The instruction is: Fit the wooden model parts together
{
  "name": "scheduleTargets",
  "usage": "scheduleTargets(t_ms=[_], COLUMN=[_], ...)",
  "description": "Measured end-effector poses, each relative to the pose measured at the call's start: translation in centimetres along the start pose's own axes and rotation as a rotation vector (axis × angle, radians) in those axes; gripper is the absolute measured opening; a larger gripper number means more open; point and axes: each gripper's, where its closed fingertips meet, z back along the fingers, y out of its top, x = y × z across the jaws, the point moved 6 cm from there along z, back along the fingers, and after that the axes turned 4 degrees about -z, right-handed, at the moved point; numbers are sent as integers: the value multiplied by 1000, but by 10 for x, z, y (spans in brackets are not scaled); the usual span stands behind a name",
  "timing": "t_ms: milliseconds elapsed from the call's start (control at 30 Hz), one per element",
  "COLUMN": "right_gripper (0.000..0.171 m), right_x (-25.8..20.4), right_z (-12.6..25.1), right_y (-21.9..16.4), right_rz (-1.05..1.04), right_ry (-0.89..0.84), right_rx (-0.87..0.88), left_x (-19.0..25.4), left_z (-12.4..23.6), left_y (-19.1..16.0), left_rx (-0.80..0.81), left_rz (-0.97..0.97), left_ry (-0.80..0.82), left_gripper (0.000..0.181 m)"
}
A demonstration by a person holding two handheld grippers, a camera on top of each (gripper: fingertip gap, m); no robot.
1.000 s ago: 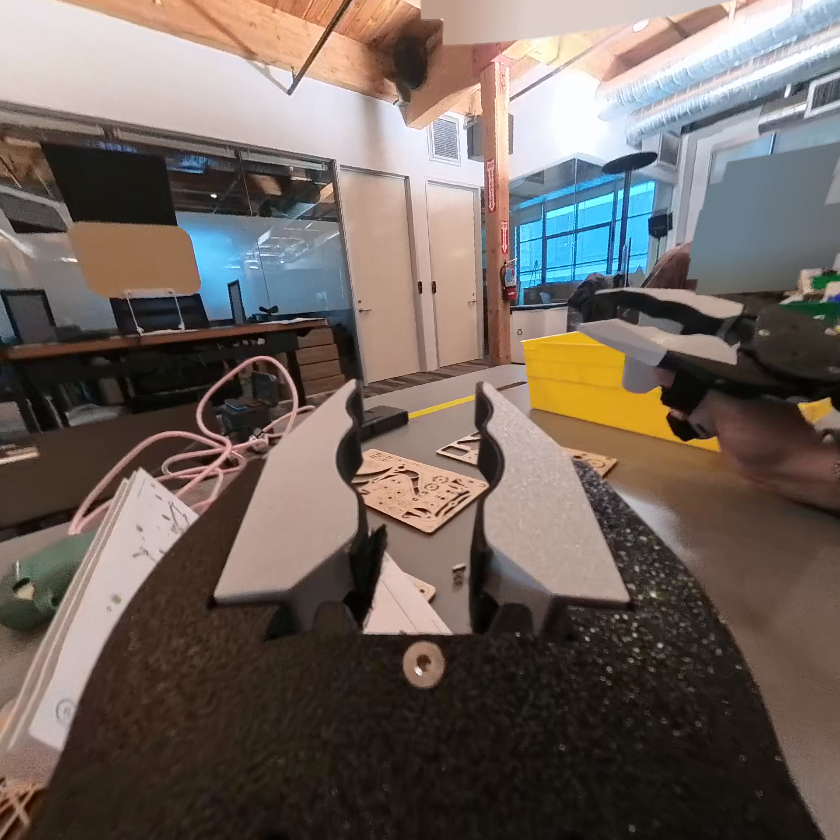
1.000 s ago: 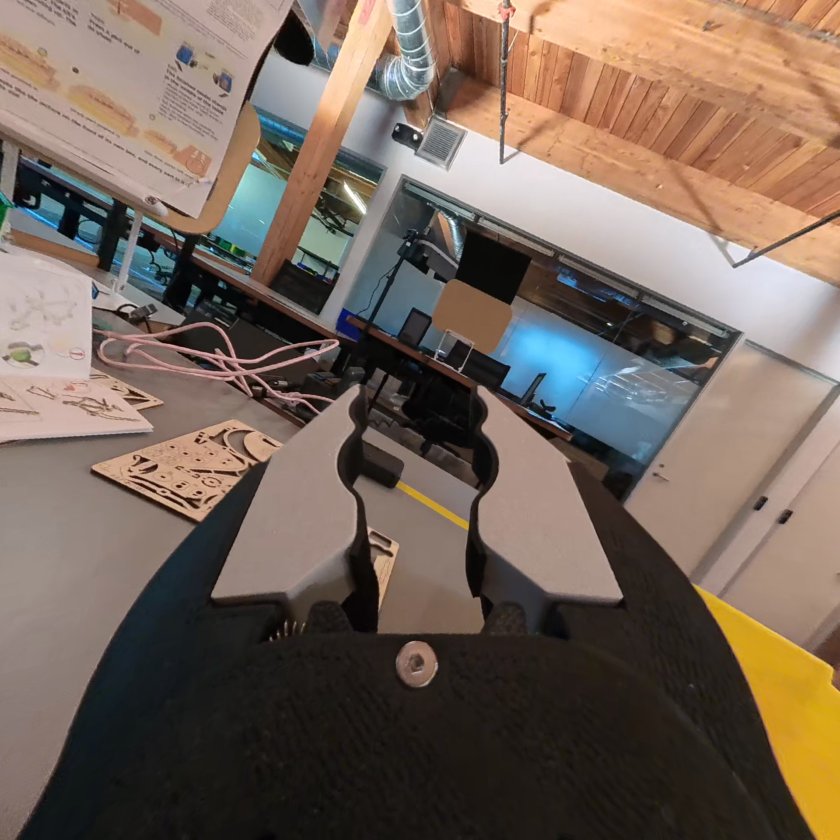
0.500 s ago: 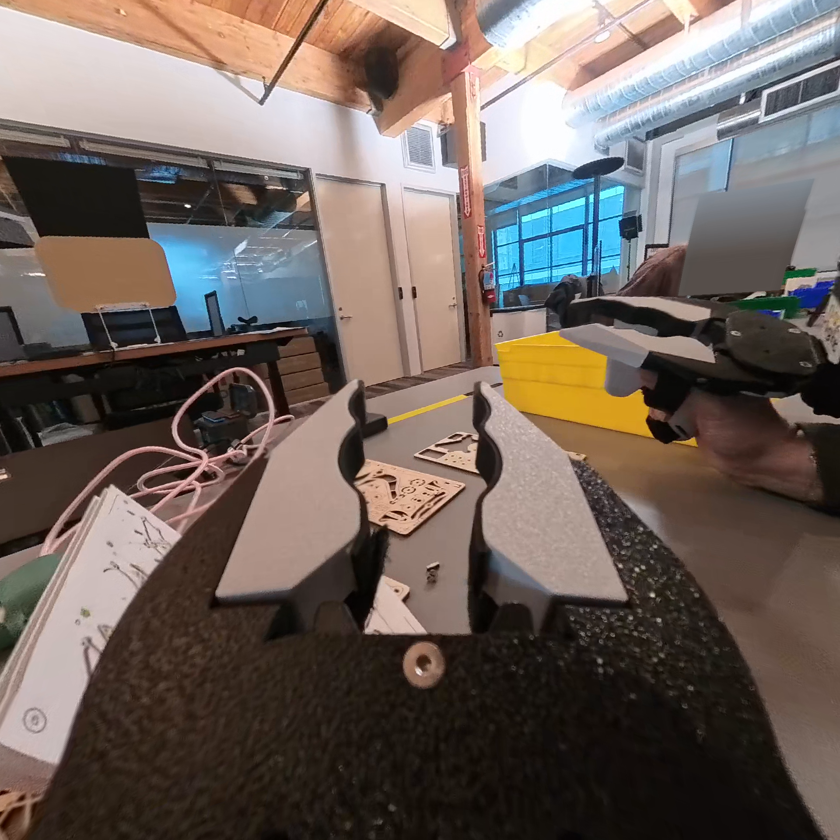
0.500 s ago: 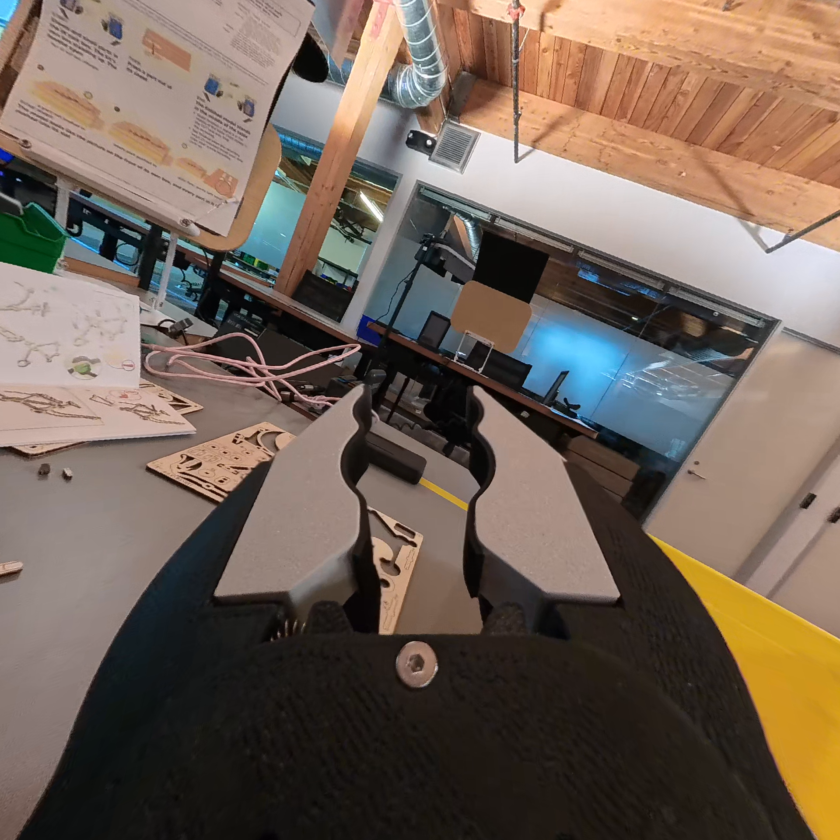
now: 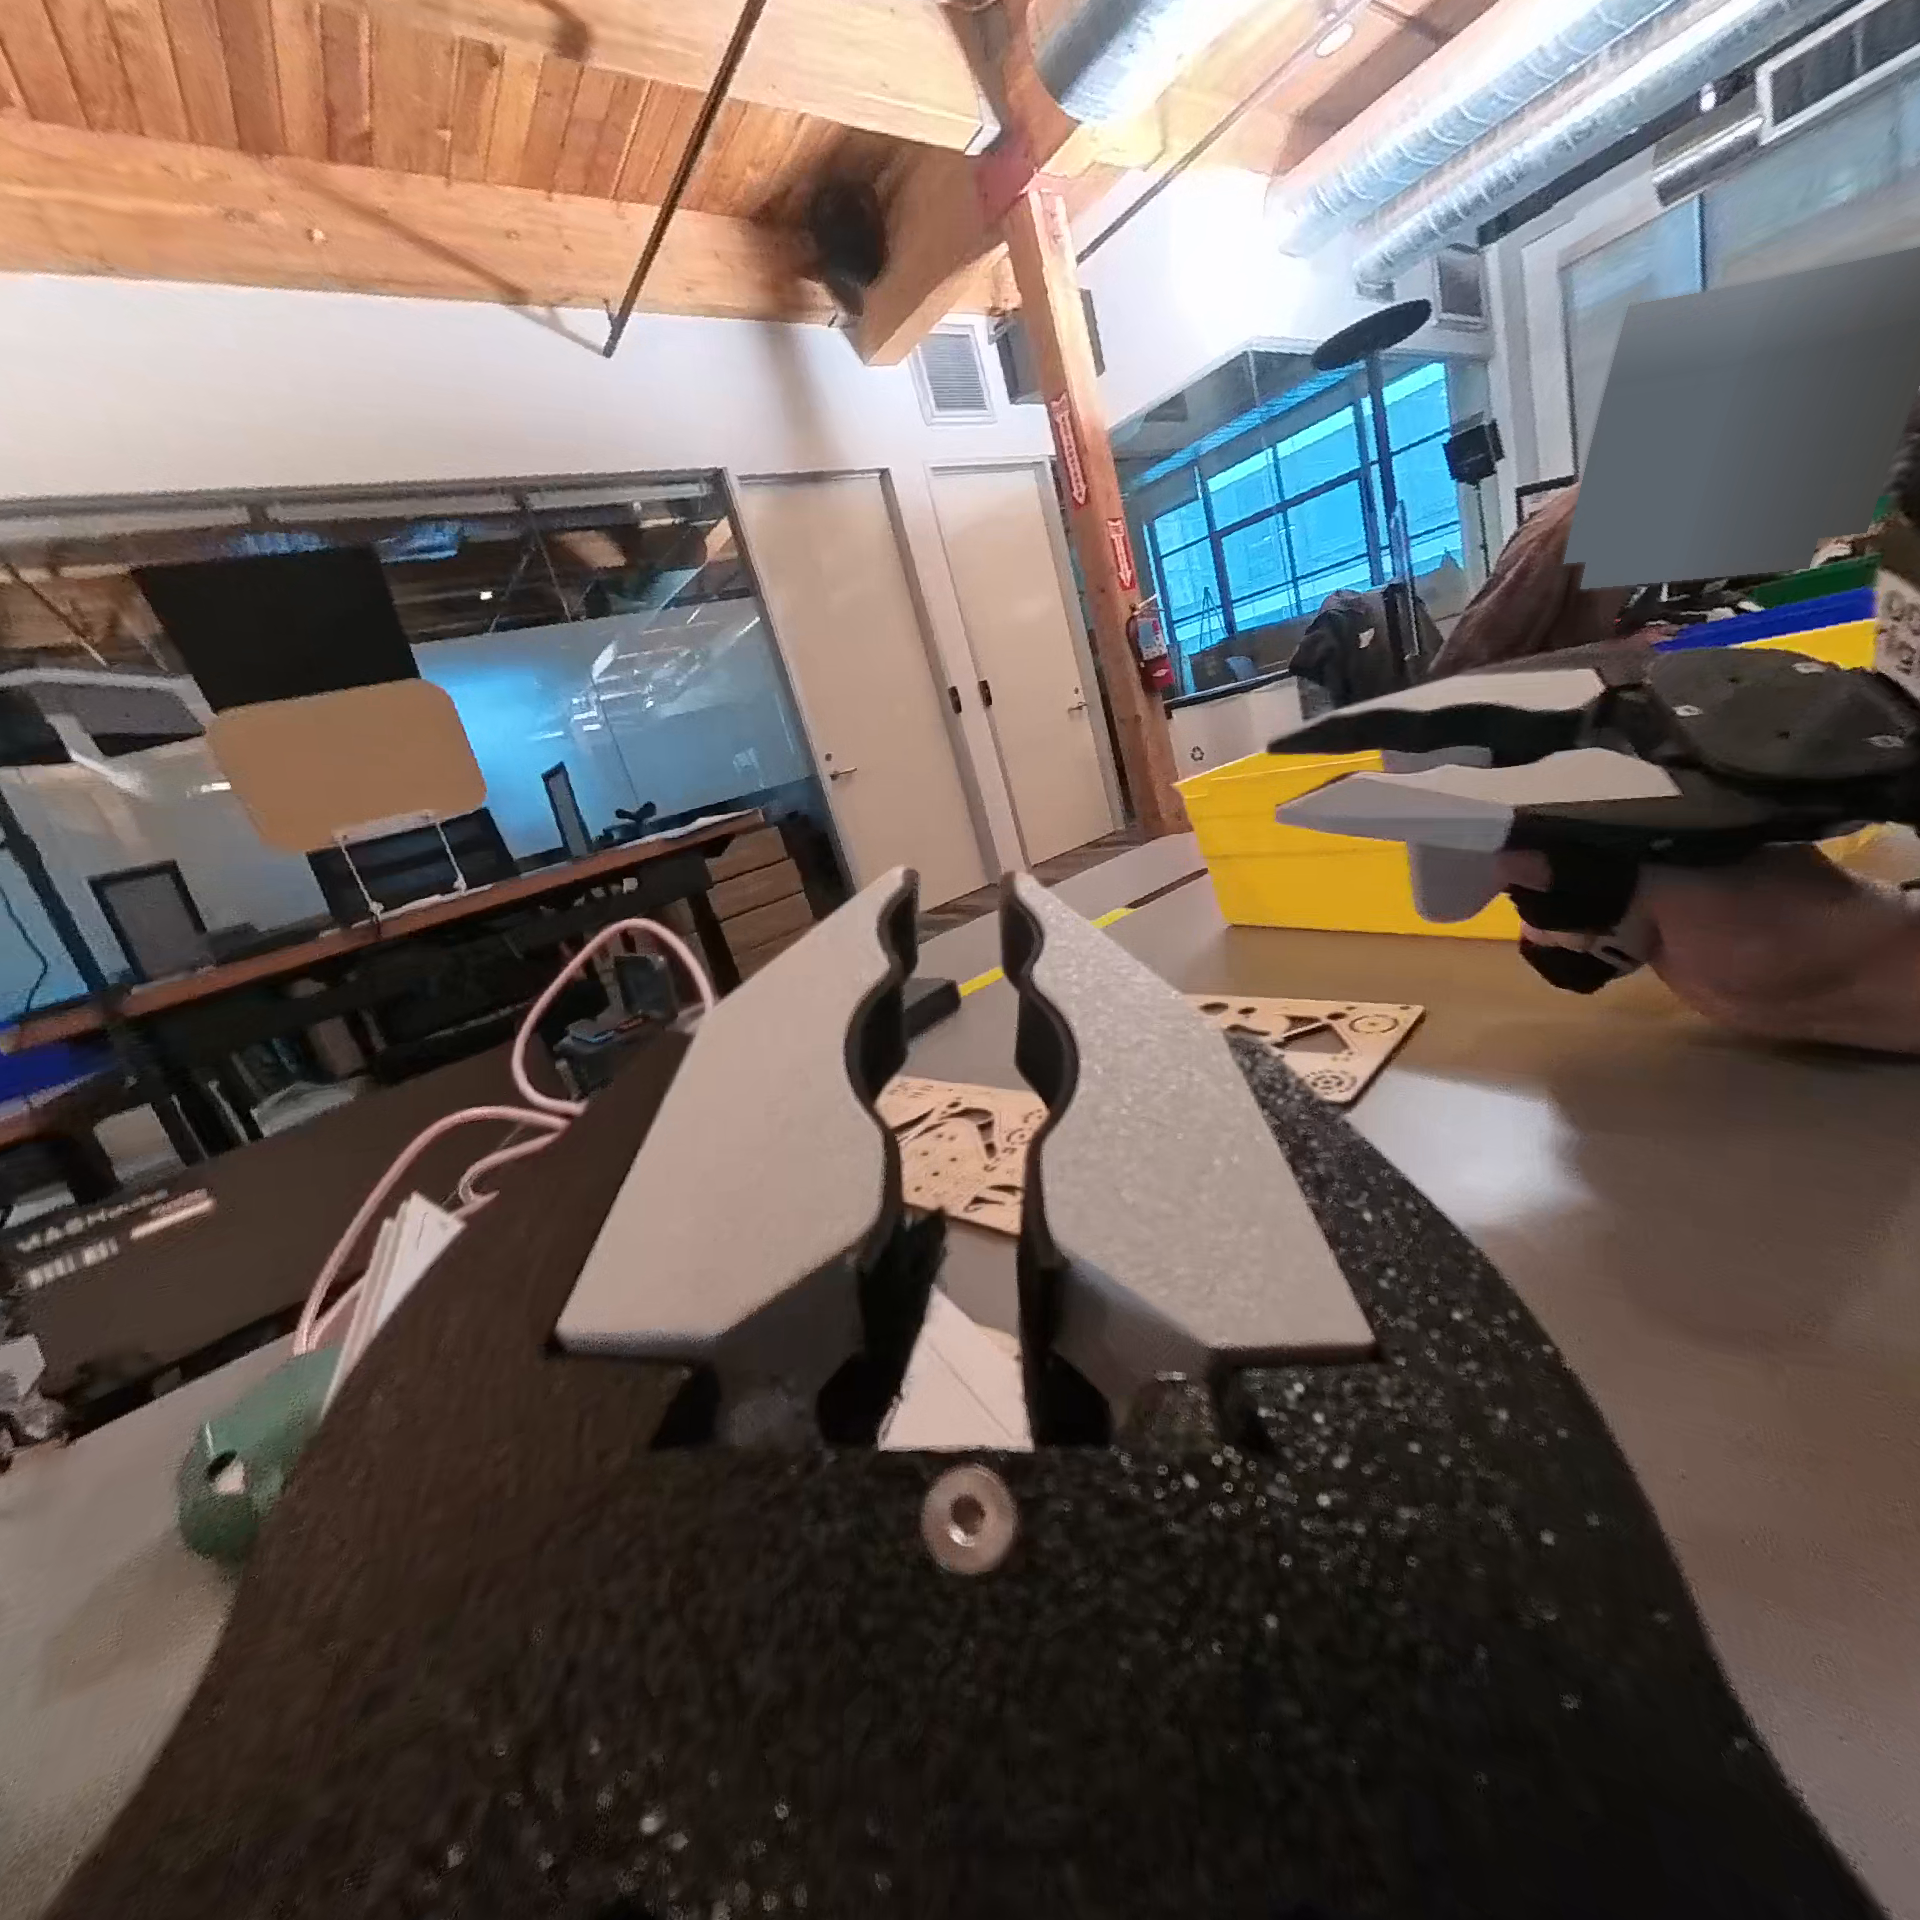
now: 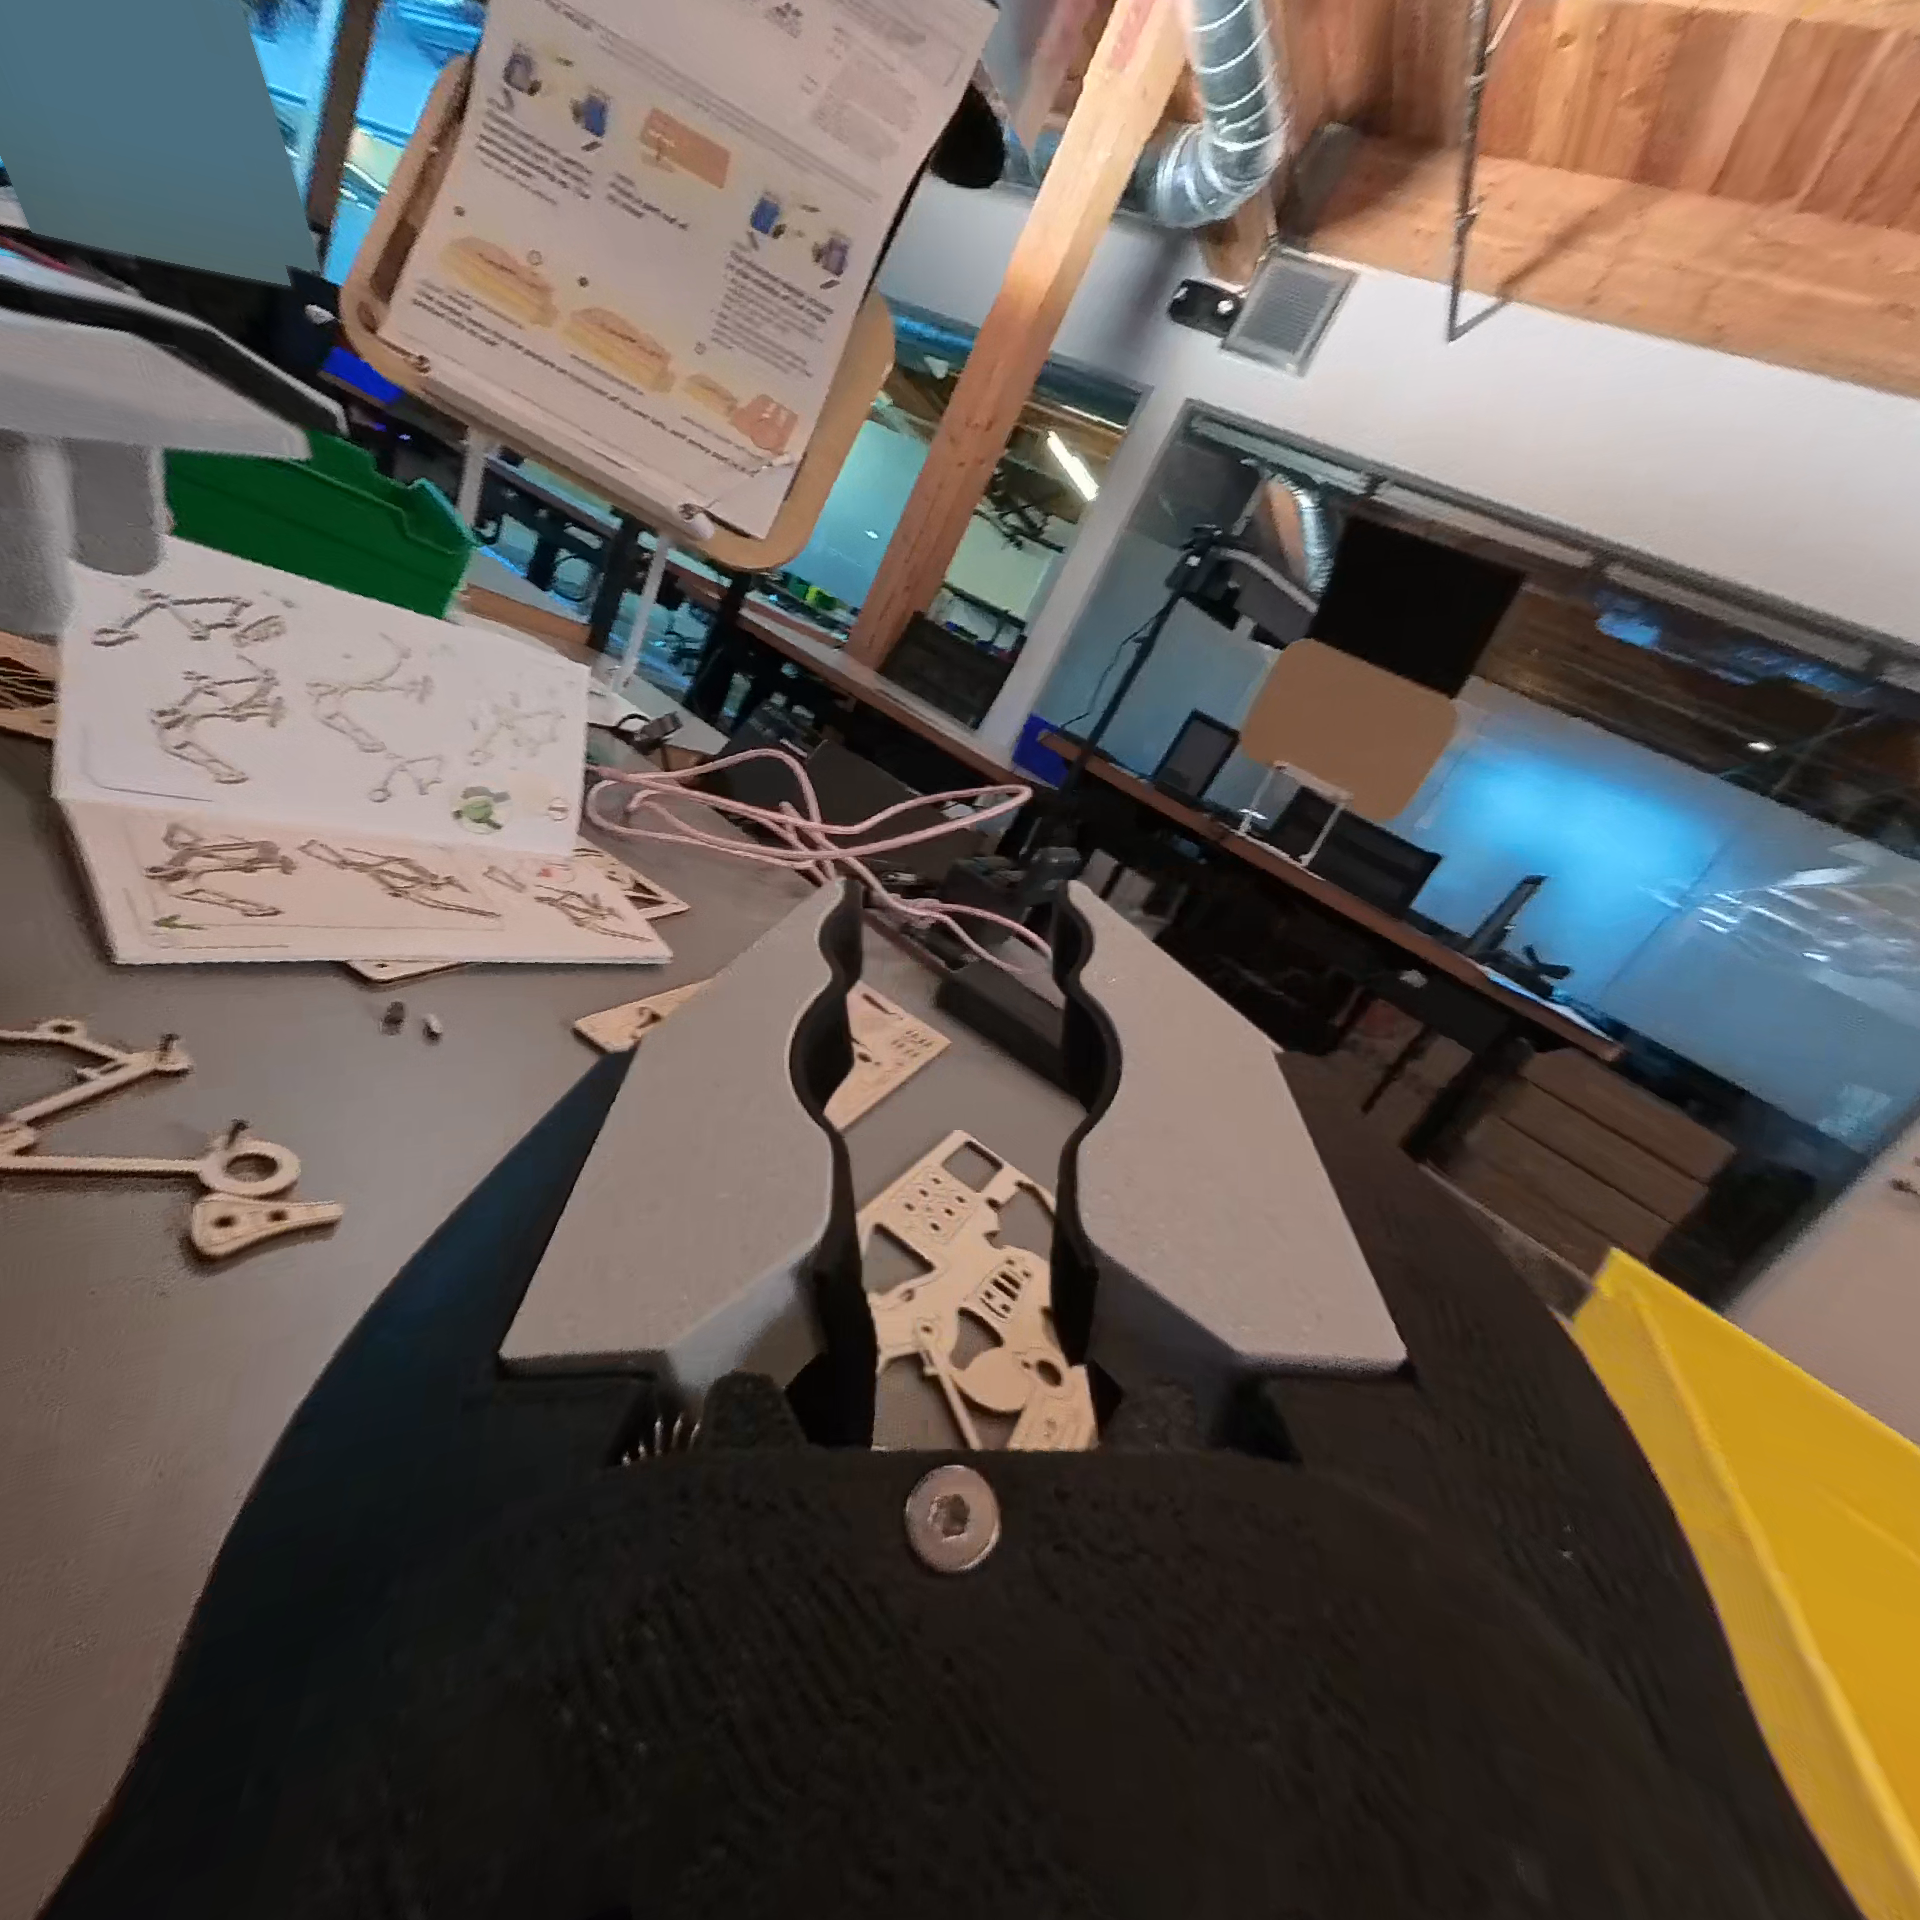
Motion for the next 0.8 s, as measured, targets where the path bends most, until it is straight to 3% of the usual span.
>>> scheduleTargets(t_ms=[167,800], right_gripper=[33,33], right_x=[-1,20], right_z=[1,15], right_y=[1,7], right_rz=[-16,-85], right_ry=[6,-109], right_rx=[13,27], left_x=[-11,-8], left_z=[3,11], left_y=[-10,-5], left_rx=[-79,-56], left_rz=[-13,-131], left_ry=[-15,-17], left_gripper=[10,6])
